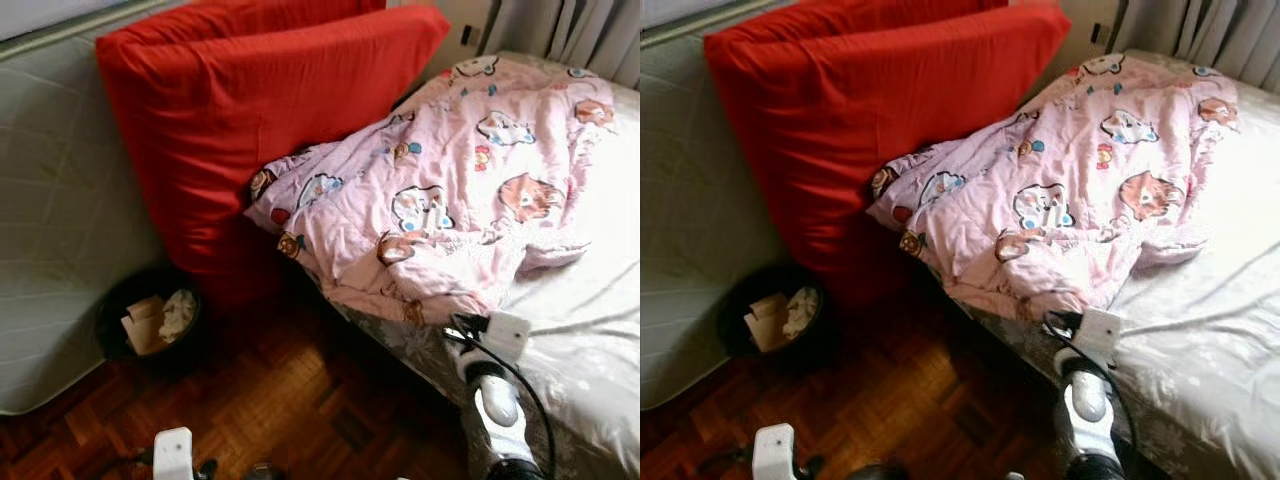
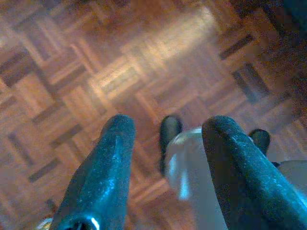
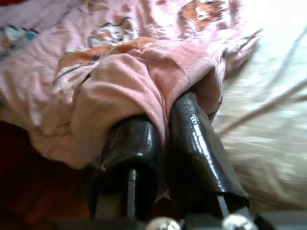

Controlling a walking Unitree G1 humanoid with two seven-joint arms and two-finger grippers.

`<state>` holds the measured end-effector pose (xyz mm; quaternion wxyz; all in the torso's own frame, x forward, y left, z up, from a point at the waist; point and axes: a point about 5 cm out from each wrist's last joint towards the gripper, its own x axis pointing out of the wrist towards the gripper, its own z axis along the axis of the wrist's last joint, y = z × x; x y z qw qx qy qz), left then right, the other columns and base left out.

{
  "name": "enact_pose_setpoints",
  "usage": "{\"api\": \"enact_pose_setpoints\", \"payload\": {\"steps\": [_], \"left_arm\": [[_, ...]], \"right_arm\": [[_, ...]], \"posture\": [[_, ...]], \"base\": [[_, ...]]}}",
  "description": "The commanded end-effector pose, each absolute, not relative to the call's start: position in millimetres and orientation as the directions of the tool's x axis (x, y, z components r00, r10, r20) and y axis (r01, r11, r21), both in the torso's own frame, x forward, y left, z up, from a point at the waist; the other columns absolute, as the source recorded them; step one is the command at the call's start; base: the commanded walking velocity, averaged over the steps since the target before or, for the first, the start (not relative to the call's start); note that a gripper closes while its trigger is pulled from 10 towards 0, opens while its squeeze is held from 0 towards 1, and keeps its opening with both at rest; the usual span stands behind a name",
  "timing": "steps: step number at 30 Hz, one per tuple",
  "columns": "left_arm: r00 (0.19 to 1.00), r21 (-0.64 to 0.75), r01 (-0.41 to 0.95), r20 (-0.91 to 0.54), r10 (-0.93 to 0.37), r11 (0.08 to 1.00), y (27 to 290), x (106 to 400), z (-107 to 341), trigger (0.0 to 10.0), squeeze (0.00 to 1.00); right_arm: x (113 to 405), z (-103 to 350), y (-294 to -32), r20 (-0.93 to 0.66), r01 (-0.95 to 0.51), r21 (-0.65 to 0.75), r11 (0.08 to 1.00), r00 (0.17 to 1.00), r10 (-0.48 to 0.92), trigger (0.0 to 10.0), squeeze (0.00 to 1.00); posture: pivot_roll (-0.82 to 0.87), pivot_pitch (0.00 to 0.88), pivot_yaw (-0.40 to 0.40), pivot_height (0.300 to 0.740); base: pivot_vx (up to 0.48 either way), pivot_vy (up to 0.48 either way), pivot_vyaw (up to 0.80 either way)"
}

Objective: Clean up the room

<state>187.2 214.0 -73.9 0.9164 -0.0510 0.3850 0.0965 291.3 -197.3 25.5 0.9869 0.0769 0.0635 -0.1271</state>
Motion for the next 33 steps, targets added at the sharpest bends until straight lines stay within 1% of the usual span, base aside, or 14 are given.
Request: {"api": "enact_pose_setpoints", "payload": {"steps": [1,4,14,18,27,30,31,33], "left_arm": [[0.657,0.010,-0.217,-0.738,0.153,0.976,220.2,177.1,-78.0,10.0,0.00],[0.658,0.010,-0.216,-0.738,0.153,0.976,220.1,177.0,-78.0,10.0,0.00],[0.653,0.017,-0.196,-0.744,0.144,0.980,219.9,175.5,-78.9,10.0,0.00],[0.648,0.016,-0.193,-0.748,0.140,0.981,219.6,174.4,-79.6,10.0,0.00],[0.644,0.017,-0.183,-0.753,0.133,0.983,218.6,173.3,-80.4,10.0,0.00],[0.643,0.019,-0.177,-0.755,0.130,0.984,217.6,173.0,-80.7,10.0,0.00],[0.643,0.019,-0.177,-0.755,0.130,0.984,217.6,173.0,-80.7,10.0,0.00],[0.643,0.019,-0.177,-0.755,0.130,0.984,217.3,173.1,-80.7,10.0,0.00]], "right_arm": [[290.4,24.2,-192.9,-0.148,0.261,0.151,0.953,0.959,-0.240,10.0,0.00],[290.4,24.2,-193.1,-0.148,0.262,0.151,0.953,0.959,-0.240,10.0,0.00],[288.6,23.3,-198.3,-0.153,0.296,0.148,0.944,0.950,-0.274,10.0,0.00],[285.9,25.2,-214.7,-0.147,0.397,0.120,0.910,0.914,-0.379,10.0,0.00],[285.0,22.5,-214.6,-0.167,0.387,0.119,0.914,0.916,-0.366,10.0,0.00],[281.0,10.5,-214.2,-0.262,0.395,0.083,0.915,0.895,-0.362,10.0,0.00],[281.0,10.5,-214.2,-0.262,0.395,0.083,0.915,0.895,-0.362,10.0,0.00],[278.5,4.1,-213.6,-0.313,0.392,0.070,0.917,0.882,-0.353,10.0,0.00]], "posture": [[0.06,0.149,-0.020,0.740],[0.06,0.150,-0.021,0.740],[0.06,0.153,-0.022,0.740],[0.06,0.152,-0.022,0.740],[0.06,0.152,-0.022,0.740],[0.06,0.151,-0.024,0.740],[0.06,0.151,-0.024,0.740],[0.06,0.152,-0.024,0.740]], "base": [[-0.270,0.000,0.00],[-0.265,0.000,0.00],[0.000,0.000,0.00],[0.000,0.000,0.00],[0.000,0.000,0.00],[0.000,0.000,0.00],[0.000,0.000,0.00],[0.000,0.000,0.00]]}}
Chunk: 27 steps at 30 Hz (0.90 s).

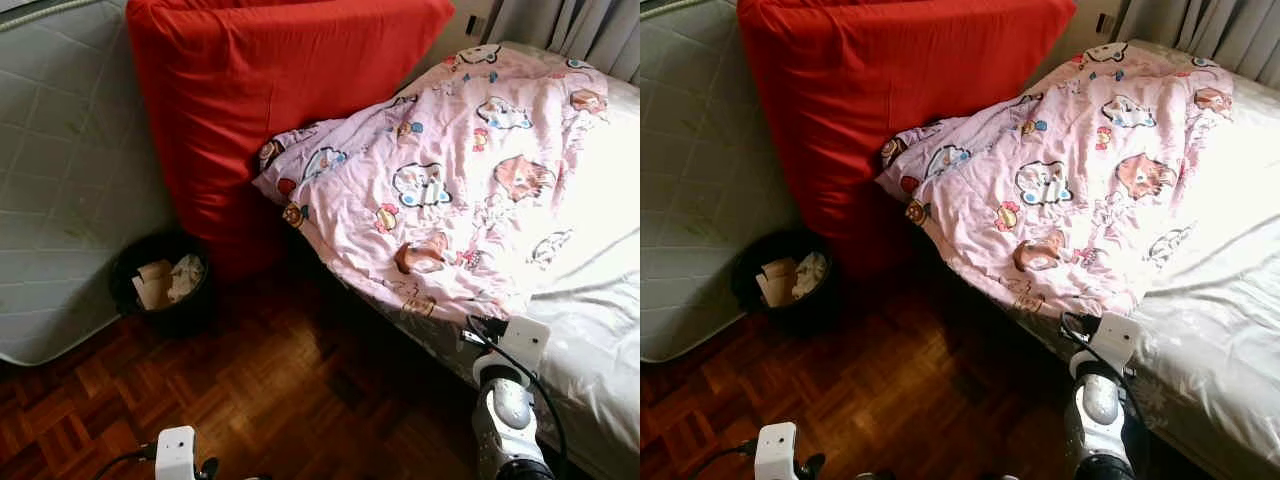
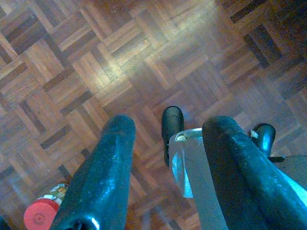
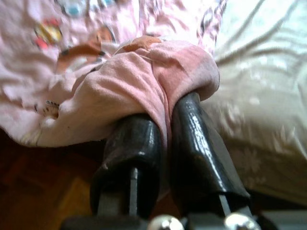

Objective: Clean up the room

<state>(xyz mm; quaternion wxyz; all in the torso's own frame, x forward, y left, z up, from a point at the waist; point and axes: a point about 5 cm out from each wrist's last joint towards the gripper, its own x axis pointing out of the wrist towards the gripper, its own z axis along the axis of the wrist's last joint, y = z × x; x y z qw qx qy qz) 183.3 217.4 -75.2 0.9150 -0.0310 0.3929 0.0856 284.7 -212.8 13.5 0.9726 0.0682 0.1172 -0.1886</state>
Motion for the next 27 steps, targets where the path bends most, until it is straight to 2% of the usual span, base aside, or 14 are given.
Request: {"api": "enact_pose_setpoints", "payload": {"steps": [1,12,24,25,26,27], "left_arm": [[0.643,0.018,-0.177,-0.755,0.130,0.984,216.9,173.1,-80.8,10.0,0.00],[0.648,0.017,-0.168,-0.752,0.124,0.986,215.4,174.5,-80.4,10.0,0.00],[0.656,0.018,-0.161,-0.745,0.120,0.987,213.5,177.8,-79.1,10.0,0.00],[0.657,0.017,-0.160,-0.744,0.119,0.987,213.2,178.3,-78.9,10.0,0.00],[0.659,0.016,-0.159,-0.743,0.118,0.987,212.9,178.8,-78.7,10.0,0.00],[0.660,0.016,-0.159,-0.742,0.118,0.987,212.8,179.0,-78.6,10.0,0.00]], "right_arm": [[275.1,-2.9,-213.0,-0.368,0.390,0.049,0.919,0.863,-0.347,10.0,0.00],[254.6,-33.0,-205.5,-0.587,0.351,-0.003,0.936,0.758,-0.286,10.0,0.00],[254.7,-34.0,-203.6,-0.603,0.342,-0.001,0.940,0.750,-0.273,10.0,0.00],[254.8,-34.0,-203.5,-0.604,0.341,-0.001,0.940,0.749,-0.272,10.0,0.11],[254.8,-34.1,-203.5,-0.606,0.338,-0.004,0.941,0.748,-0.271,10.0,0.55],[254.7,-34.2,-203.5,-0.607,0.338,-0.004,0.941,0.747,-0.271,10.0,0.89]], "posture": [[0.06,0.152,-0.024,0.740],[0.06,0.154,-0.024,0.740],[0.06,0.152,-0.023,0.740],[0.06,0.152,-0.023,0.740],[0.06,0.152,-0.023,0.740],[0.06,0.152,-0.023,0.740]], "base": [[0.000,0.000,0.00],[0.000,0.000,0.00],[0.000,0.000,0.00],[0.000,0.000,0.00],[0.000,0.000,0.00],[0.000,0.000,0.00]]}}
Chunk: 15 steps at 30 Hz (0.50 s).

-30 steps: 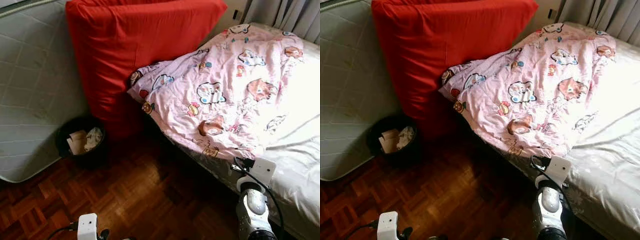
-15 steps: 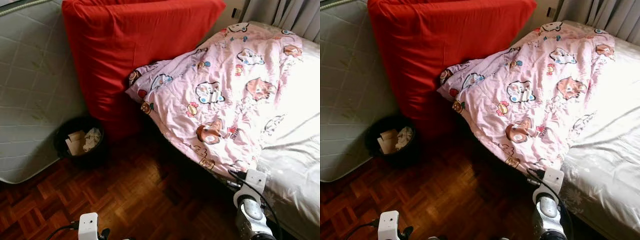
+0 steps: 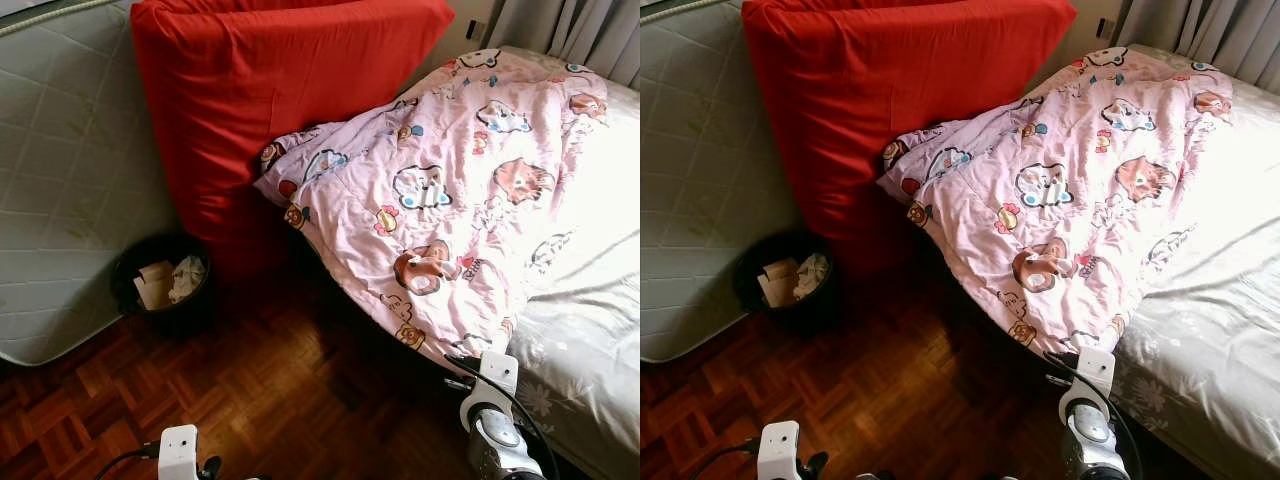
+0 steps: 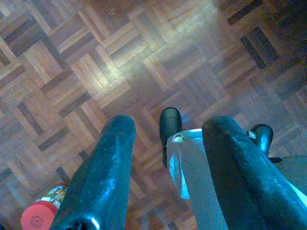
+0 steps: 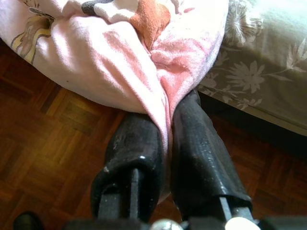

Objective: Clean up the room

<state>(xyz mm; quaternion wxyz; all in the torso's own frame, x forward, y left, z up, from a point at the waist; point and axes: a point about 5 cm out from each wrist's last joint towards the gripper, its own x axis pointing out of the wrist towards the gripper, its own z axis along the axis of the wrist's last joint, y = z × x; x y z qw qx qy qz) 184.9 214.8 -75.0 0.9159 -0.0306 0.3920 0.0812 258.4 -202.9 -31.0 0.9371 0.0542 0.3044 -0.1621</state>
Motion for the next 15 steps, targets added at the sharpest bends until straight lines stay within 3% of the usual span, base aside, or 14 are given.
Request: {"api": "enact_pose_setpoints", "payload": {"steps": [1,15], "left_arm": [[0.660,0.016,-0.159,-0.742,0.118,0.987,212.8,179.2,-78.5,10.0,0.00],[0.669,0.013,-0.158,-0.734,0.117,0.987,211.9,181.0,-77.5,10.0,0.00]], "right_arm": [[254.6,-34.3,-203.5,-0.607,0.338,-0.005,0.941,0.747,-0.271,10.0,1.00],[253.4,-35.3,-203.5,-0.612,0.334,-0.013,0.942,0.742,-0.272,10.0,1.00]], "posture": [[0.06,0.152,-0.023,0.740],[0.06,0.151,-0.025,0.740]], "base": [[0.000,0.000,0.00],[0.000,0.000,0.00]]}}
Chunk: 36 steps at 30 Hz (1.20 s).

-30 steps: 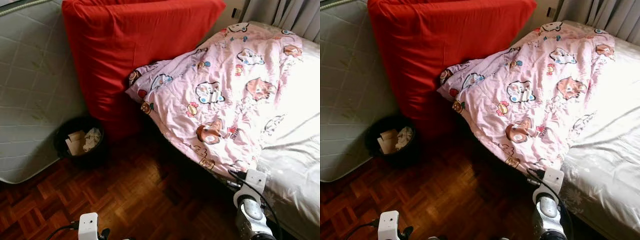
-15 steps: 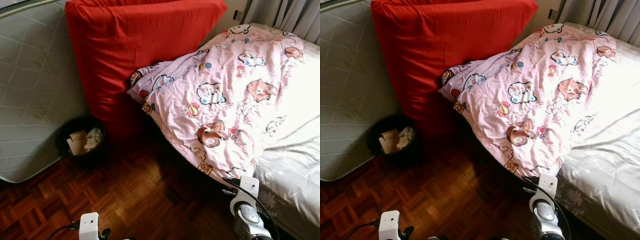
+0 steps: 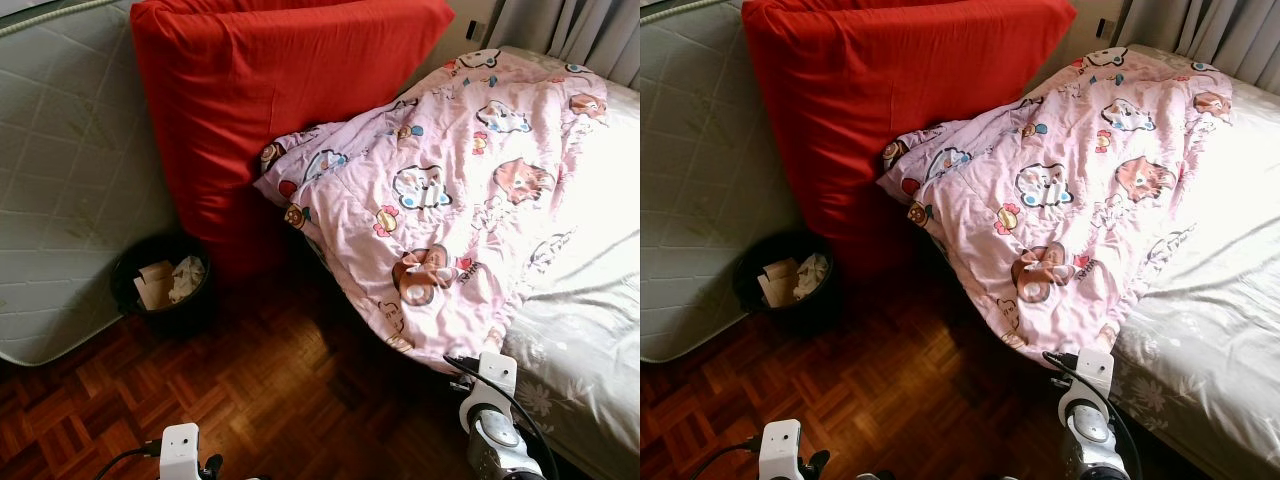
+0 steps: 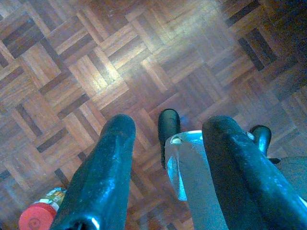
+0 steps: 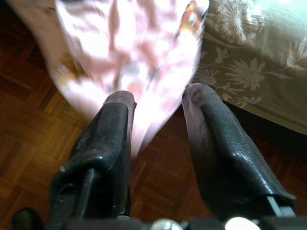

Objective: Clean up the room

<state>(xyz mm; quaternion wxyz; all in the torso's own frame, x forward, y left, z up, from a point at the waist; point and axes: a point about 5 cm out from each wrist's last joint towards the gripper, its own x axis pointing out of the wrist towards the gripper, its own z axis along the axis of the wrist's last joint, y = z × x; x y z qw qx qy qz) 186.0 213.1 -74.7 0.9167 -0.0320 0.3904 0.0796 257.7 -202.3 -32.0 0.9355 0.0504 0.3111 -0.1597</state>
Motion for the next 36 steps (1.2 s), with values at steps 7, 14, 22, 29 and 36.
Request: {"api": "enact_pose_setpoints", "payload": {"steps": [7,14,22,29,36], "left_arm": [[0.668,0.013,-0.160,-0.735,0.117,0.987,212.4,181.3,-77.4,10.0,0.00],[0.668,0.011,-0.159,-0.735,0.116,0.987,211.8,182.8,-76.9,10.0,0.00],[0.667,0.012,-0.156,-0.736,0.115,0.988,212.3,185.0,-76.0,10.0,0.00],[0.671,0.013,-0.150,-0.733,0.112,0.989,212.7,186.7,-75.1,10.0,0.00],[0.670,0.012,-0.144,-0.735,0.107,0.989,211.2,186.3,-75.6,10.0,0.00]], "right_arm": [[249.5,-39.6,-199.5,-0.635,0.312,-0.011,0.950,0.732,-0.248,10.0,0.31],[234.3,-54.5,-184.3,-0.704,0.253,0.061,0.966,0.697,-0.138,10.0,0.00],[184.6,-83.1,-190.2,-0.810,0.193,0.011,0.981,0.577,-0.104,10.0,0.00],[164.1,-92.0,-193.9,-0.841,0.272,0.034,0.962,0.527,-0.120,10.0,0.00],[153.9,-96.3,-194.3,-0.859,0.213,0.000,0.977,0.500,-0.109,10.0,0.00]], "posture": [[0.06,0.150,-0.025,0.740],[0.05,0.152,-0.024,0.740],[0.06,0.149,-0.019,0.740],[0.05,0.139,-0.011,0.740],[0.05,0.123,-0.011,0.740]], "base": [[0.000,0.000,0.00],[0.000,0.000,0.00],[0.000,0.000,0.00],[0.000,0.000,0.00],[0.000,0.000,0.00]]}}
